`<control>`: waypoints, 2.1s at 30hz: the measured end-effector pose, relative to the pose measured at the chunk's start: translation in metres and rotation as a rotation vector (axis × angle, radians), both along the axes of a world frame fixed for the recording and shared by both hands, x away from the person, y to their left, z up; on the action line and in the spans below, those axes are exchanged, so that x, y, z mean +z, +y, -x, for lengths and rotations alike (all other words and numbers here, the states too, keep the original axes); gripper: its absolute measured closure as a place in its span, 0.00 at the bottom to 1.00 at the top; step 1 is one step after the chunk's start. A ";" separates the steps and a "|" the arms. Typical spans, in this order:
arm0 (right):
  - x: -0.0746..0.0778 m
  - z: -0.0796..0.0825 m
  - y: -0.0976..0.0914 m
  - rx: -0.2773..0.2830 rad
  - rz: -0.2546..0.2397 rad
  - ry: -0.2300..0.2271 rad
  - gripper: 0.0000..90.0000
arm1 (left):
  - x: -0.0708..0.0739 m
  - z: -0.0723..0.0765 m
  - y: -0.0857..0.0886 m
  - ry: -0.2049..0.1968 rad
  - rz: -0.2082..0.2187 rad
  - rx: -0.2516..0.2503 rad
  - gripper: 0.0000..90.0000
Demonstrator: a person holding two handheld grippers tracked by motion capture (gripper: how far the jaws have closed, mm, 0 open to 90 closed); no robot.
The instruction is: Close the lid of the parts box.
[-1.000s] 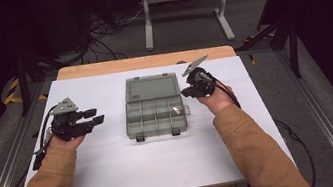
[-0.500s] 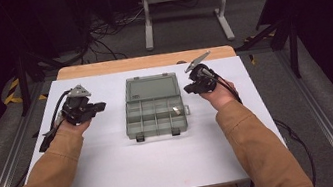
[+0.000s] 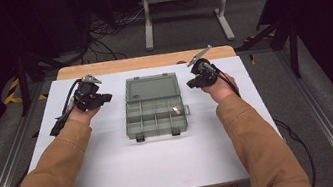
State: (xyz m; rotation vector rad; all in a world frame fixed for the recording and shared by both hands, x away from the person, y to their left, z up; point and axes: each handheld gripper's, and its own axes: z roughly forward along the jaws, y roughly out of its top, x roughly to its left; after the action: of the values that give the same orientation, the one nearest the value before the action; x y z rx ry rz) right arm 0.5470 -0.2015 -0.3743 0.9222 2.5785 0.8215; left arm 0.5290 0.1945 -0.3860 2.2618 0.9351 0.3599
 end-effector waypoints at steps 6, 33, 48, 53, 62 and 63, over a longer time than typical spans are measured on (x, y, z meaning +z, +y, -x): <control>-0.001 -0.006 0.003 0.031 -0.002 -0.024 1.00 | -0.004 -0.018 -0.002 0.032 -0.002 0.023 1.00; -0.031 -0.030 0.004 -0.010 0.016 0.016 1.00 | -0.046 -0.047 -0.014 0.137 0.026 0.060 1.00; -0.050 -0.038 0.012 -0.002 0.006 0.051 1.00 | -0.062 -0.052 -0.024 0.158 0.078 0.081 1.00; -0.054 -0.039 0.016 0.008 0.013 0.057 1.00 | -0.064 -0.053 -0.025 0.151 0.085 0.068 1.00; -0.058 -0.040 0.020 0.016 0.026 0.063 1.00 | -0.066 -0.053 -0.027 0.154 0.096 0.044 1.00; -0.059 -0.040 0.020 0.016 0.026 0.066 1.00 | -0.066 -0.053 -0.027 0.154 0.096 0.044 1.00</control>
State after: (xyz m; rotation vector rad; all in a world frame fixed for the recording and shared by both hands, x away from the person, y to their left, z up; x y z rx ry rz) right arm 0.5873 -0.1819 -0.4329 0.9372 2.6493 0.7729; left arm 0.5815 0.1670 -0.4521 2.2073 1.0589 0.1580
